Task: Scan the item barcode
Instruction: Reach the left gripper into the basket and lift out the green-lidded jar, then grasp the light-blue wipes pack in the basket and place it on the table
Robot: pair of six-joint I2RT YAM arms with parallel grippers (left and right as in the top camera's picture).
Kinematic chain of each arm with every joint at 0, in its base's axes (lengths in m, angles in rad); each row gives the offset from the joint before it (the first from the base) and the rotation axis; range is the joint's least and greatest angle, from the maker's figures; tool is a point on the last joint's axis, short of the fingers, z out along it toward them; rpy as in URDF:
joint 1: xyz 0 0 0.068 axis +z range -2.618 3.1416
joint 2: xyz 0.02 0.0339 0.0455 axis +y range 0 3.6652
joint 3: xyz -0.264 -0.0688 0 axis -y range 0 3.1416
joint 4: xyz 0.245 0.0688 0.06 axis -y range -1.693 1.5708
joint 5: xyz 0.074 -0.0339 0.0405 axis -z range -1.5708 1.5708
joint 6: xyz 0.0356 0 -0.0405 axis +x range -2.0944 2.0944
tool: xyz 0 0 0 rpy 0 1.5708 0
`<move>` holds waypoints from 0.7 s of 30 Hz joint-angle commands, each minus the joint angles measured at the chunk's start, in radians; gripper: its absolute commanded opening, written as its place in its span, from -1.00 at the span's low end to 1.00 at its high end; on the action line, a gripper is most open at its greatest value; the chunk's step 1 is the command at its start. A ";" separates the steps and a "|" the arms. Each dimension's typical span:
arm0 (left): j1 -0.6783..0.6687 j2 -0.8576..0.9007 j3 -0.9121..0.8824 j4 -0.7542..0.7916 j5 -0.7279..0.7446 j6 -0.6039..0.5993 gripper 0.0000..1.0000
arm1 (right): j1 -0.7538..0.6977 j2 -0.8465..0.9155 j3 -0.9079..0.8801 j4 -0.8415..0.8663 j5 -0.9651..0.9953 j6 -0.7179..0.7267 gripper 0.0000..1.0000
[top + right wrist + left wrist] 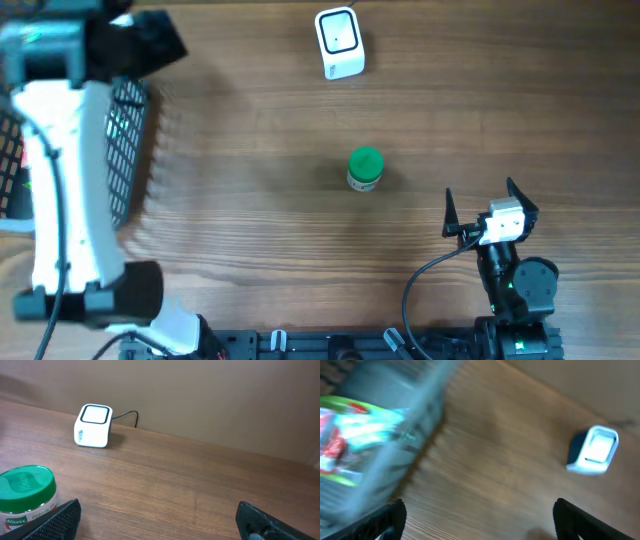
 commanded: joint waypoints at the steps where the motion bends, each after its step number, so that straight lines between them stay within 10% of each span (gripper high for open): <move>1: 0.182 -0.048 0.020 -0.021 -0.003 -0.041 1.00 | -0.004 -0.002 0.000 0.011 -0.082 0.000 0.99; 10: 0.484 0.079 -0.116 -0.051 -0.003 -0.149 0.79 | -0.004 -0.002 0.000 0.012 -0.095 -0.002 0.99; 21: 0.486 0.100 -0.699 0.644 -0.029 -0.223 0.57 | -0.004 -0.002 0.000 0.012 -0.095 -0.002 0.99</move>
